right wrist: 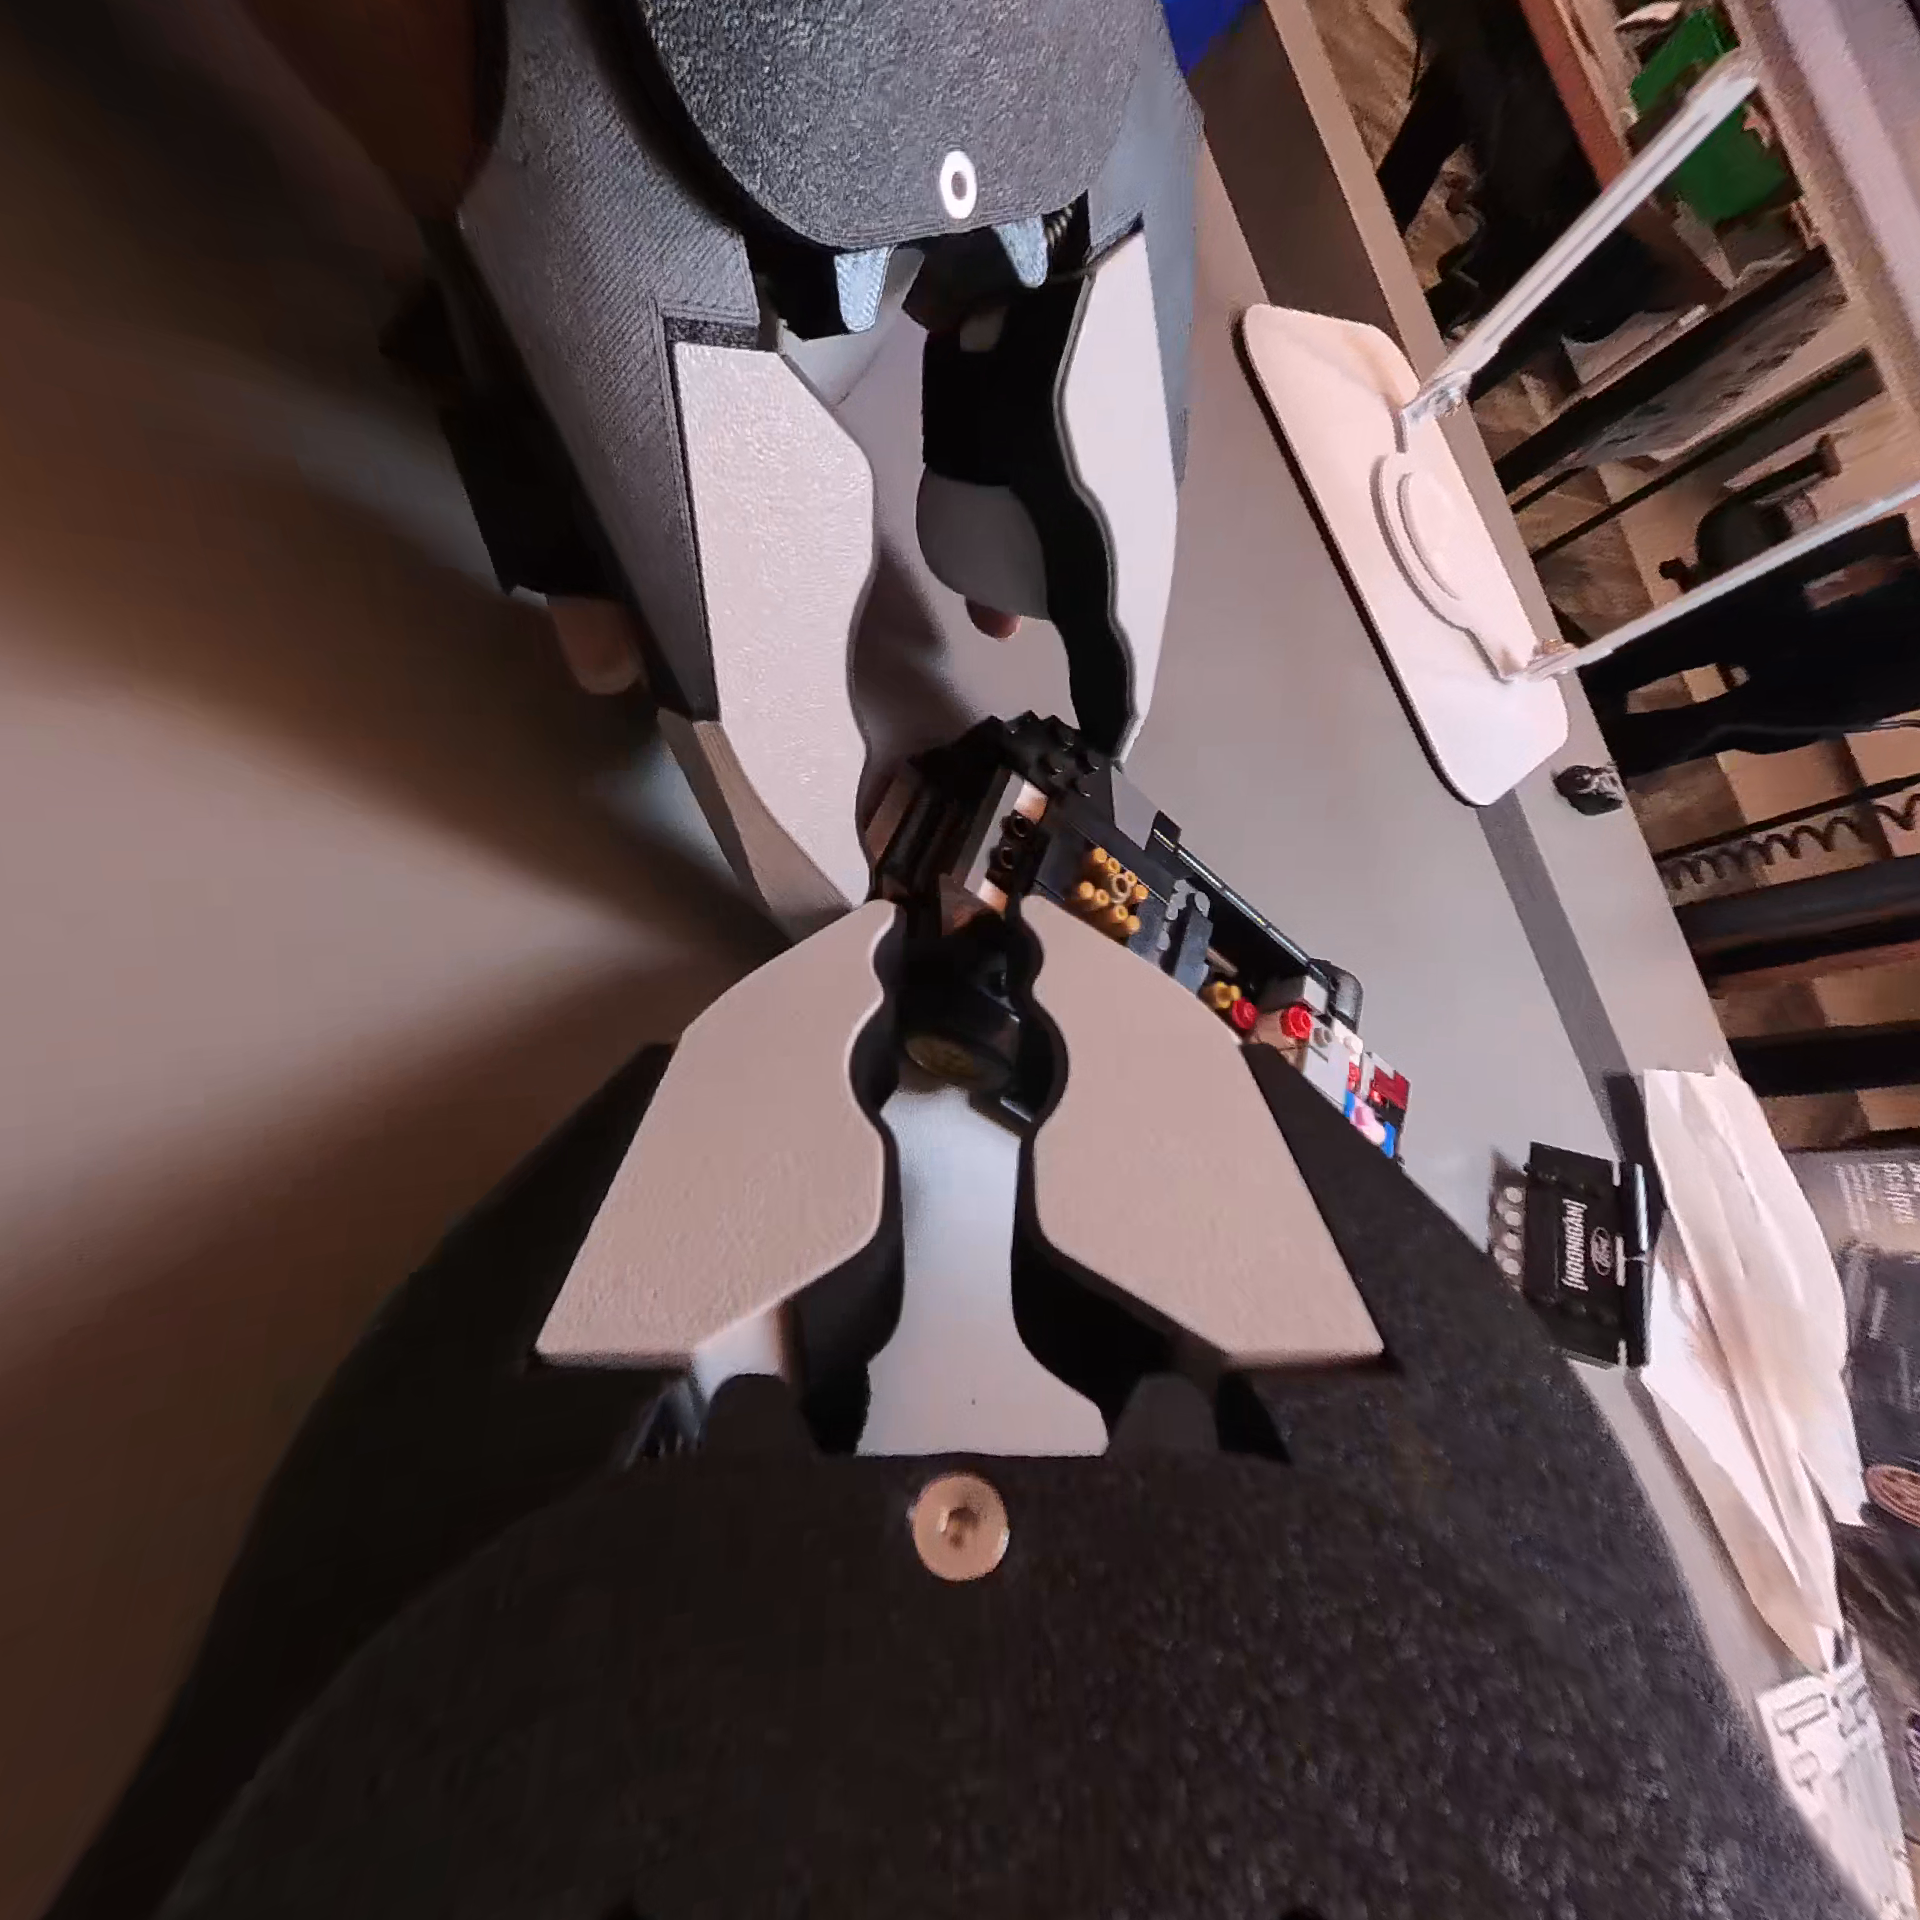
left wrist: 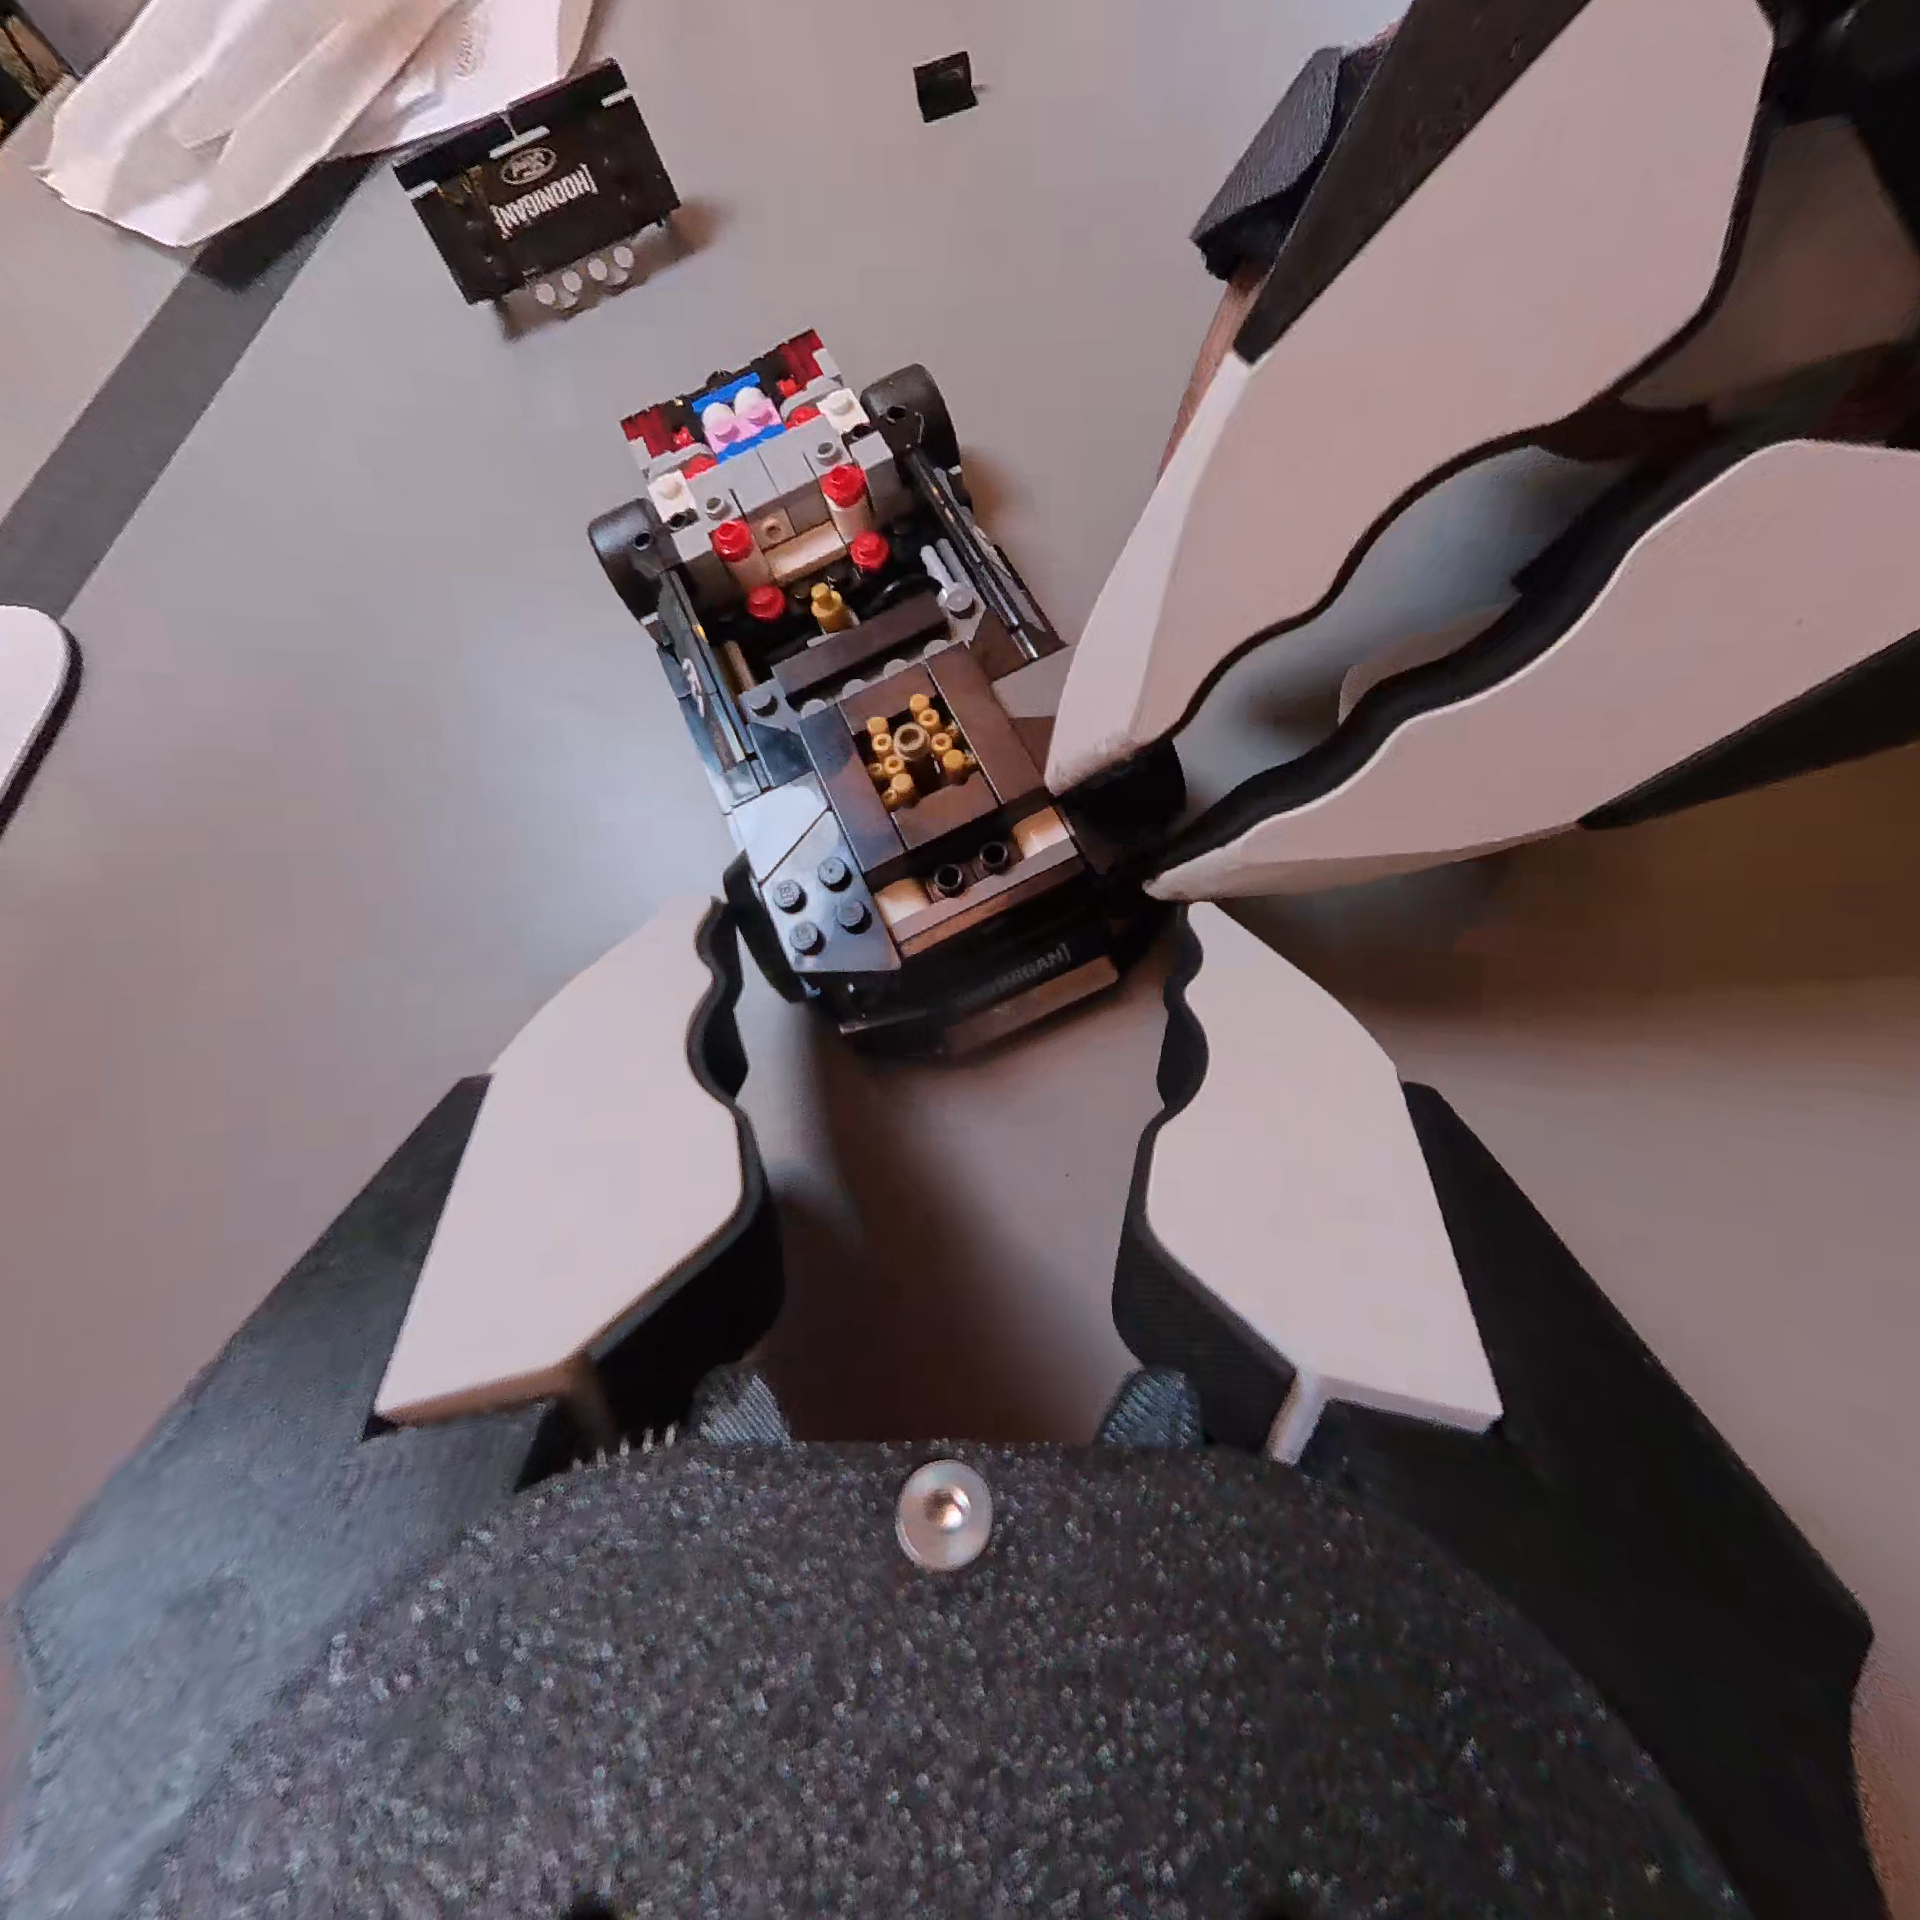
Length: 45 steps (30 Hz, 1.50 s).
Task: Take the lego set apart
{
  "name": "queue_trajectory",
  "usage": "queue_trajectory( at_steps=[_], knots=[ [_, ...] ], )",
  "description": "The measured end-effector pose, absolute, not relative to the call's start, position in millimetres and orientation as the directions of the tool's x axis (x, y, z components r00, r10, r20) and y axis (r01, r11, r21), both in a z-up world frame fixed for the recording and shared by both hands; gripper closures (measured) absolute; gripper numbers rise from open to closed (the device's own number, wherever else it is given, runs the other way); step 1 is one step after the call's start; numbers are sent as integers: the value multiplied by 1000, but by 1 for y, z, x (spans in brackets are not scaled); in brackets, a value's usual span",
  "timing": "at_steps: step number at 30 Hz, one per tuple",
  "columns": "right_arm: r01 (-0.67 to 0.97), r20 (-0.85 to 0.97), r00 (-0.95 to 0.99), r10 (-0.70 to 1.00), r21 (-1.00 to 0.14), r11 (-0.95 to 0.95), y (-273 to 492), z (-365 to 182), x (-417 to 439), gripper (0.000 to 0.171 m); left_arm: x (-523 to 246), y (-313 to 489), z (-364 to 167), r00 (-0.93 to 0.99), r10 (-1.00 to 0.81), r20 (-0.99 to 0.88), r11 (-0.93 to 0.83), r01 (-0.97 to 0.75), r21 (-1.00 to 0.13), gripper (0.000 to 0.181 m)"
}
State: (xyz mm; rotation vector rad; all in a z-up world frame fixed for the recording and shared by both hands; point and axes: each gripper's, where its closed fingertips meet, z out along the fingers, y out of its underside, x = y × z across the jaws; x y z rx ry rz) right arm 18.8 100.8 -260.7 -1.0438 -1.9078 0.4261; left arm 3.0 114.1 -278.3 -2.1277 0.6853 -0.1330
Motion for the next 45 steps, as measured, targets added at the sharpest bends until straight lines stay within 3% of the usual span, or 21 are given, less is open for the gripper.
queue_trajectory(
  at_steps=[27,31,39,45],
  knots=[
    [514,633,-195,749,-584,628,103,-259,19,158,1,114,-278,854,-496,-159,-470,-418,-778,109],
    [517,622,-190,759,-594,616,102,-258,18,168,2,114,-278,854,-496,-160,-469,-419,-778,110],
    [505,581,-138,802,-655,561,104,-249,18,171,1,114,-277,854,-492,-168,-465,-421,-779,110],
    [516,349,-103,932,-782,350,105,-252,18,171,1,114,-277,855,-490,-170,-465,-421,-779,110]
  ],
)
